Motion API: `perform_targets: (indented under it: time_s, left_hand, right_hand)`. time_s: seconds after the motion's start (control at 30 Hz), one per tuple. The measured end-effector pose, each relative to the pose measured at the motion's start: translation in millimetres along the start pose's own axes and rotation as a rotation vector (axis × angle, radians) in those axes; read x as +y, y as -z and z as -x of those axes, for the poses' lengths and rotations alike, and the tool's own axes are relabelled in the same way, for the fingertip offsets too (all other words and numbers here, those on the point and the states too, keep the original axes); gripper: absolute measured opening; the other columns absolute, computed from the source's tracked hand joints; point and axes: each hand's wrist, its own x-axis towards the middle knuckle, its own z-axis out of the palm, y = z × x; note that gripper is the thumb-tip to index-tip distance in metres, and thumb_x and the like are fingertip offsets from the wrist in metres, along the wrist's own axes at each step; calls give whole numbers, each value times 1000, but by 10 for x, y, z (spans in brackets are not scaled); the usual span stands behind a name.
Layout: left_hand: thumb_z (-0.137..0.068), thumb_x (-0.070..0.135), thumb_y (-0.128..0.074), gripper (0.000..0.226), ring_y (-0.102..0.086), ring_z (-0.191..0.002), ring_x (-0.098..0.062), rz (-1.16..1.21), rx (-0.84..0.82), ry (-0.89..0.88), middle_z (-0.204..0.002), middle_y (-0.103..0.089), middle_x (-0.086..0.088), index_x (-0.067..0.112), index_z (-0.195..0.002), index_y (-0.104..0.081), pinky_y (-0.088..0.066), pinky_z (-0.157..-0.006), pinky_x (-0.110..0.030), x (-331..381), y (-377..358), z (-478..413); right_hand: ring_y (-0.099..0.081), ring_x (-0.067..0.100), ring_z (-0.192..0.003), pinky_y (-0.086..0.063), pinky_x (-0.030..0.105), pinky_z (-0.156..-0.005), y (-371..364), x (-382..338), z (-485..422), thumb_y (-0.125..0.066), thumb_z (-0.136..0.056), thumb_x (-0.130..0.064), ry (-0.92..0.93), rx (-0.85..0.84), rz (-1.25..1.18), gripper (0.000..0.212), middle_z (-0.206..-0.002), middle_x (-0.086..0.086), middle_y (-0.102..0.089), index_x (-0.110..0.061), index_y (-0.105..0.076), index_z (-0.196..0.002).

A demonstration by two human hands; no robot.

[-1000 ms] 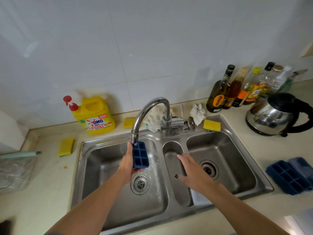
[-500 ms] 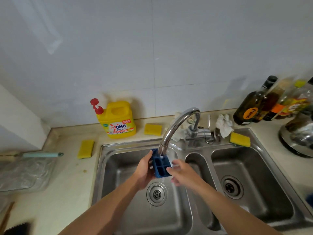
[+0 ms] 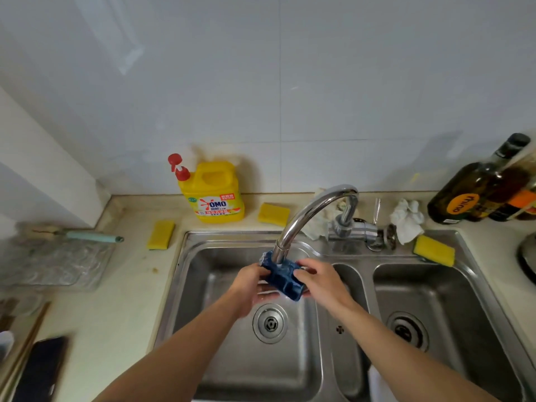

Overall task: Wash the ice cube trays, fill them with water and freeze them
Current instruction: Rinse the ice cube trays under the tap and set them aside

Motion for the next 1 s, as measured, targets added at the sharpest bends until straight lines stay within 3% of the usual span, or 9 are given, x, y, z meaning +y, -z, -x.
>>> perform_targets:
  time_s: [0.13, 0.3, 0.43, 0.57, 0.63, 0.77, 0.9, 1.0]
  left_hand:
    - [-98, 3, -47, 23, -77, -79, -27, 1, 62, 13, -87, -78, -12, 10, -112, -63, -60, -65, -36, -24, -119, -29]
    - [-96, -7, -48, 23, -75, -83, -31, 74, 108, -37, -102, -73, -27, -1, -116, -58, -61, -69, -37, 0, -166, -66]
    - [-91, -8, -54, 23, -73, -78, -30, -64, 117, -136, -96, -73, -21, 3, -110, -59, -60, -67, -34, 79, -182, -44]
    - [-91, -3, -56, 20, -71, -73, -25, -111, 100, -172, -87, -74, -15, 4, -108, -63, -60, -67, -33, 74, -133, 33]
    - [-95, 2, -52, 20, -72, -79, -26, -80, 97, -174, -91, -75, -14, 7, -111, -64, -59, -68, -34, 78, -80, 63]
    - [-97, 13, -57, 20, -71, -98, -31, 1, 88, -187, -107, -73, -14, 14, -117, -61, -56, -75, -37, 48, -22, 149]
    - [-86, -2, -64, 42, -67, -98, -23, -20, 168, -331, -111, -67, -6, 22, -119, -53, -57, -77, -36, 37, 7, 166]
    - [-79, -10, -64, 52, -67, -94, -22, -8, 196, -376, -108, -67, -8, 18, -120, -50, -60, -77, -35, 61, 25, 154]
  right_hand:
    - [-67, 17, -102, -57, 43, -94, 75, -18, -54, -63, -98, -18, 59, 44, 71, 31, -114, 3, -69, -12, -67, -128]
    - [-66, 19, -109, -60, 42, -91, 114, 84, -89, -69, -94, -27, -51, 7, -167, 47, -126, 1, -62, -23, -51, -138]
    - [-75, 23, -89, -64, 47, -80, 93, 115, -173, -66, -95, -11, -141, -39, -277, 30, -109, 9, -71, -21, -57, -122]
    - [-73, 21, -71, -63, 35, -66, -5, 42, -207, -56, -93, 4, -127, -35, -194, 33, -99, 11, -71, -26, -55, -107]
    - [-72, 22, -69, -60, 31, -62, -79, 37, -225, -56, -94, 3, -130, -13, -164, 30, -100, 13, -71, -20, -53, -113]
    - [-72, 27, -66, -63, 39, -66, -204, 30, -239, -61, -93, 1, -176, -31, -239, 28, -100, 19, -71, -13, -50, -115]
    - [-73, 25, -63, -60, 33, -60, -289, 4, -235, -66, -94, -6, -205, -108, -226, 21, -88, 16, -75, -16, -51, -105]
    - [-75, 30, -67, -58, 33, -58, -323, -23, -245, -65, -96, -13, -225, -160, -293, 17, -82, 14, -78, -10, -56, -110]
